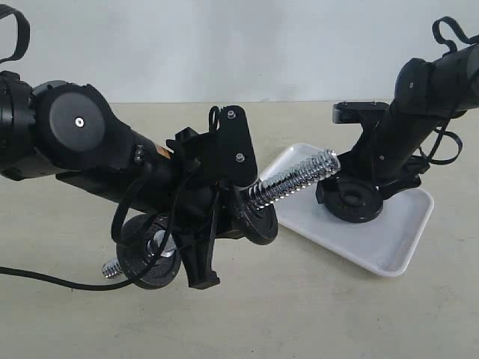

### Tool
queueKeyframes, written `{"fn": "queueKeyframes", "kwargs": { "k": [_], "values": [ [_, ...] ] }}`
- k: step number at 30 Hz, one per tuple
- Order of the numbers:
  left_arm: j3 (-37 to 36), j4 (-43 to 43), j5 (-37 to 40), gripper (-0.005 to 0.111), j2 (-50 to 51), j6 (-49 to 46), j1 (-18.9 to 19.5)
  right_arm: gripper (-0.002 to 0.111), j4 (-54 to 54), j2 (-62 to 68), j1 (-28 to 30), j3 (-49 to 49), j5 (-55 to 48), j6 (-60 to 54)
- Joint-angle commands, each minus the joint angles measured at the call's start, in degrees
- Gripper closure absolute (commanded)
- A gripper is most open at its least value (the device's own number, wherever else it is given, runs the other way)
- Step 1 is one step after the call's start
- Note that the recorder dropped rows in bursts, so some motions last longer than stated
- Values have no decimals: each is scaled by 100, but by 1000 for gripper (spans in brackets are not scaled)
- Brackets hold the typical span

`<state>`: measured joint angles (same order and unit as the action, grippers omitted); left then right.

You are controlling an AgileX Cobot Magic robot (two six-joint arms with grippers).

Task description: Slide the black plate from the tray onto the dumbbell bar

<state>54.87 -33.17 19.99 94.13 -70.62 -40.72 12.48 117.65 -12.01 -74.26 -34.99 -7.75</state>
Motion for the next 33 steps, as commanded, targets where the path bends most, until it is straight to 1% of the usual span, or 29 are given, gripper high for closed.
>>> {"fn": "queueKeyframes", "kwargs": {
  "k": [1,4,9,15,33],
  "values": [
    [183,-196,-364,102,-314,35,17,3,-71,32,30,-50,27,154],
    [183,-196,-364,102,-314,35,17,3,-258,55,30,-50,27,253],
    [183,-195,-364,102,-314,78,17,3,-743,213,30,-50,-48,808],
    [183,-195,-364,102,-314,78,17,3,-673,235,30,-50,-58,853],
    [183,-195,-364,102,-314,78,17,3,-629,235,-54,-50,-589,1018]
  ]
}}
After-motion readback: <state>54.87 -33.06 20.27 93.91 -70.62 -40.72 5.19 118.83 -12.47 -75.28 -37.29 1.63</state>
